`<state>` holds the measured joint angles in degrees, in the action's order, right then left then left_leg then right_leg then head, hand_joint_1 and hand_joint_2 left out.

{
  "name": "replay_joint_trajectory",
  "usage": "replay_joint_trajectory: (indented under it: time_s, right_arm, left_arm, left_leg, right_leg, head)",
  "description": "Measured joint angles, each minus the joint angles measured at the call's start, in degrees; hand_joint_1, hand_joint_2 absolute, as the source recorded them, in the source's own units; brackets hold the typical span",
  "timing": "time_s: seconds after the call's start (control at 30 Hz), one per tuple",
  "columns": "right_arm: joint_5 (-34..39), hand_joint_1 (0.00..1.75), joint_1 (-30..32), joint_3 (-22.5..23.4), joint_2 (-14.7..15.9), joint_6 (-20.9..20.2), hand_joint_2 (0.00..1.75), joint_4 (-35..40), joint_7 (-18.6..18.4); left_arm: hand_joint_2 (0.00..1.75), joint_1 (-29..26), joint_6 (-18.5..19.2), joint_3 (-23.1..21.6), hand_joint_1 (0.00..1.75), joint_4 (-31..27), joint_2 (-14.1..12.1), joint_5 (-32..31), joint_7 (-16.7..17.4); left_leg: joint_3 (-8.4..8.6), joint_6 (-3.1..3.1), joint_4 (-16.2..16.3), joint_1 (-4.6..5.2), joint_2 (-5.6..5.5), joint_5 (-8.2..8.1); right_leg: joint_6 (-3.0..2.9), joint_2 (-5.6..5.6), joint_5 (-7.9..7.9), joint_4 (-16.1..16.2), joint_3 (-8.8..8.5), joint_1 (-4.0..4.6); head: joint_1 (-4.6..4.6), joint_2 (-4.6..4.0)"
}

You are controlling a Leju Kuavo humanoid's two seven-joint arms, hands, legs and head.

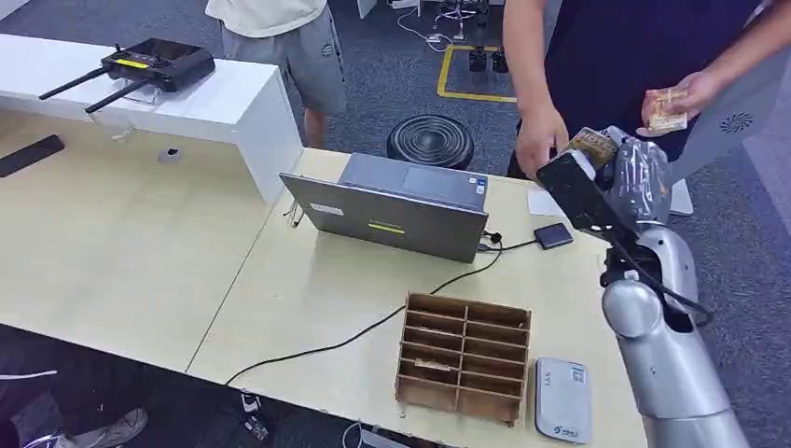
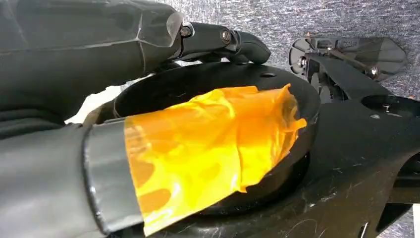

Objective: Pass the card to the sensor for recognition and then transmit it.

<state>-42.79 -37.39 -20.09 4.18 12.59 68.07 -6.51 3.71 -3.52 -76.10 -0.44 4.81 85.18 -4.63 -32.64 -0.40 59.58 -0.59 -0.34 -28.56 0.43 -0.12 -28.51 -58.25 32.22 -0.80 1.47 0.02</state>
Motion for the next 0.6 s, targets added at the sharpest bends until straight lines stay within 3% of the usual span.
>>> replay_joint_trajectory:
  time_s: [0.6]
  right_arm:
    - [-6.8,1.75,-3.6,-0.4,-1.7,2.3,1.75,-7.9,-0.7]
  left_arm:
    - [0.0,0.4,-0.9,-2.2,0.0,-0.2,0.0,0.0,0.6]
  left_leg:
    - [0.0,0.0,0.0,-0.01,-0.01,0.0]
  right_leg:
    - [0.0,-0.01,0.0,0.0,0.0,0.0]
  head:
    - [0.0,0.0]
